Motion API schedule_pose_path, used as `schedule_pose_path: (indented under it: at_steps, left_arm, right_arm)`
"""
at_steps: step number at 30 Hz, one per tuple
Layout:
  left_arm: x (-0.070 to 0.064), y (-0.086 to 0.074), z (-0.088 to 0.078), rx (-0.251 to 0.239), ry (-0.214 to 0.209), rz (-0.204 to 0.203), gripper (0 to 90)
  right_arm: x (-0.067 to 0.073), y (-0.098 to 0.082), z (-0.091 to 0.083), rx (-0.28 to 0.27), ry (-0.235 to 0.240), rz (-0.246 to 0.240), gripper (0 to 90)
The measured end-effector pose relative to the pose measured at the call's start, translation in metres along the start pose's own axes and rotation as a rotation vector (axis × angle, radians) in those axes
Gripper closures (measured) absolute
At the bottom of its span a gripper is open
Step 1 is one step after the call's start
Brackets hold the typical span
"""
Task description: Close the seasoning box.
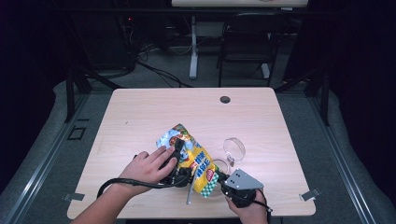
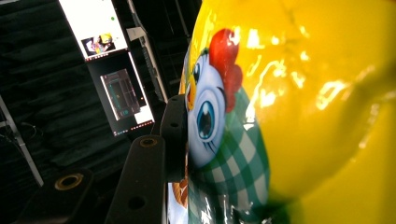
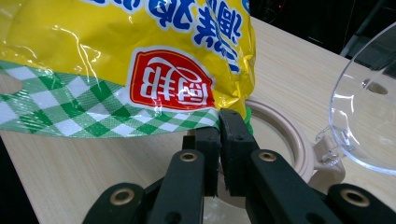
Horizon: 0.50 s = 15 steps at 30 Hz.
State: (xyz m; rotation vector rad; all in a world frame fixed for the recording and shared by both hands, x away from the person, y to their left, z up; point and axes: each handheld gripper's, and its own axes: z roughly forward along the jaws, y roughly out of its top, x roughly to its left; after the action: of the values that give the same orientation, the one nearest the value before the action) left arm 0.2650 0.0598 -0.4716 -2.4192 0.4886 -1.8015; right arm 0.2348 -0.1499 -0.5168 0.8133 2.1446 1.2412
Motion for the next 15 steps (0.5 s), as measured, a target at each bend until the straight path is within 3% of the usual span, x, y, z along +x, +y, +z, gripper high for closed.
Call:
schedule_pose_path:
  at_steps: [15]
  left_arm:
    - [0.0025,0.0011,-0.0004,0.006,0.001,0.022,66.7]
  right_arm:
    - [-0.0008,0.0,-0.0001,0.002,-0.004,0.0,86.9]
